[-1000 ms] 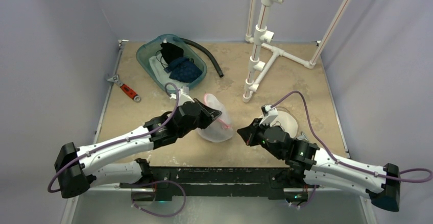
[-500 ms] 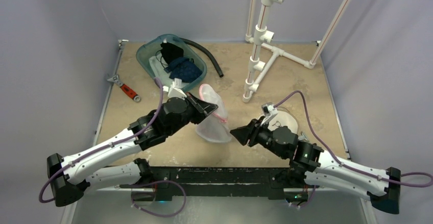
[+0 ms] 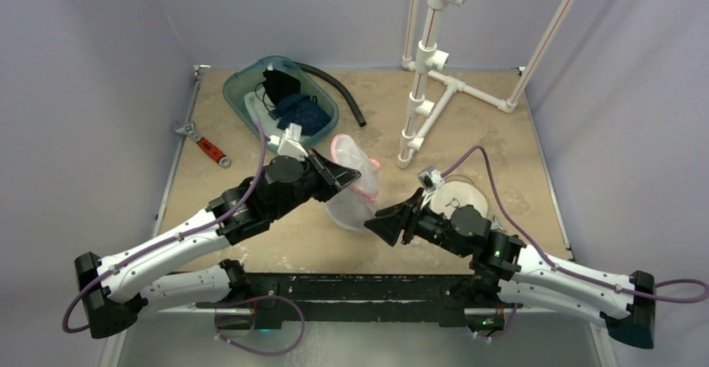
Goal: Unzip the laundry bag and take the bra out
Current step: Unzip the laundry bag at the center of the board.
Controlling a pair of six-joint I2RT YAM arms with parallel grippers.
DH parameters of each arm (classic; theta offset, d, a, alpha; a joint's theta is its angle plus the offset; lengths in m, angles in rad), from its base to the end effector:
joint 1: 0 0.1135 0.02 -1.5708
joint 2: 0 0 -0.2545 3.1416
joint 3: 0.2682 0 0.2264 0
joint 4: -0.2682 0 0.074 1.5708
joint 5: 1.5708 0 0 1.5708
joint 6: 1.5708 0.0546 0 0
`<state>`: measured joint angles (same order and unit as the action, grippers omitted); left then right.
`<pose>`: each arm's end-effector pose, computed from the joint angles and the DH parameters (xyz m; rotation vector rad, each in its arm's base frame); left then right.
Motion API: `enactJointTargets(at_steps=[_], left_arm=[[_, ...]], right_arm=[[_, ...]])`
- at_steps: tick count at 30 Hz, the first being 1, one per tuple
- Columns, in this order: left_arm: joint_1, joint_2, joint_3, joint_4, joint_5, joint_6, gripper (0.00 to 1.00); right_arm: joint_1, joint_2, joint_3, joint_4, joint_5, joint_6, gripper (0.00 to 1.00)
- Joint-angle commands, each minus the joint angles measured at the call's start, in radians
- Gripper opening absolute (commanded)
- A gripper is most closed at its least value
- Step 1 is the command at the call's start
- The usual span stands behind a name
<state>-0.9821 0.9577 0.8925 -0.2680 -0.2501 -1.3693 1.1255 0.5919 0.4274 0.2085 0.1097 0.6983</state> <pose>0.1308 -0.1715 0.3258 -0.5967 2.0527 -1.2964 0.0752 0.1437 0.2846 -0.2635 1.6726 1.3399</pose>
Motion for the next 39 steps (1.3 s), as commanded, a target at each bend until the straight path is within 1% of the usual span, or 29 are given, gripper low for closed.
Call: enactJointTargets(at_steps=[1, 7, 12, 15, 21, 34, 39], left_arm=[[0.006, -0.028, 0.082, 0.061, 0.046, 0.056, 0.0], [0.007, -0.037, 0.093, 0.069, 0.082, 0.065, 0.0], [0.008, -0.047, 0.118, 0.051, 0.124, 0.105, 0.0], [0.008, -0.068, 0.125, 0.042, 0.135, 0.123, 0.0], [0.006, -0.106, 0.134, 0.027, 0.126, 0.128, 0.0], [0.007, -0.11, 0.161, 0.028, 0.178, 0.122, 0.0], [0.007, -0.116, 0.163, 0.03, 0.186, 0.118, 0.0]], right_arm=[[-0.001, 0.015, 0.021, 0.088, -0.026, -0.024, 0.6], [-0.002, -0.014, 0.006, 0.125, -0.013, -0.019, 0.6], [-0.004, -0.069, -0.006, 0.166, -0.028, -0.027, 0.65], [-0.005, -0.075, 0.004, 0.183, -0.052, -0.029, 0.68], [-0.009, -0.022, 0.03, 0.198, -0.102, -0.035, 0.68], [-0.016, -0.011, 0.038, 0.323, -0.108, -0.042, 0.65], [-0.024, 0.042, 0.071, 0.323, -0.108, -0.052, 0.63]])
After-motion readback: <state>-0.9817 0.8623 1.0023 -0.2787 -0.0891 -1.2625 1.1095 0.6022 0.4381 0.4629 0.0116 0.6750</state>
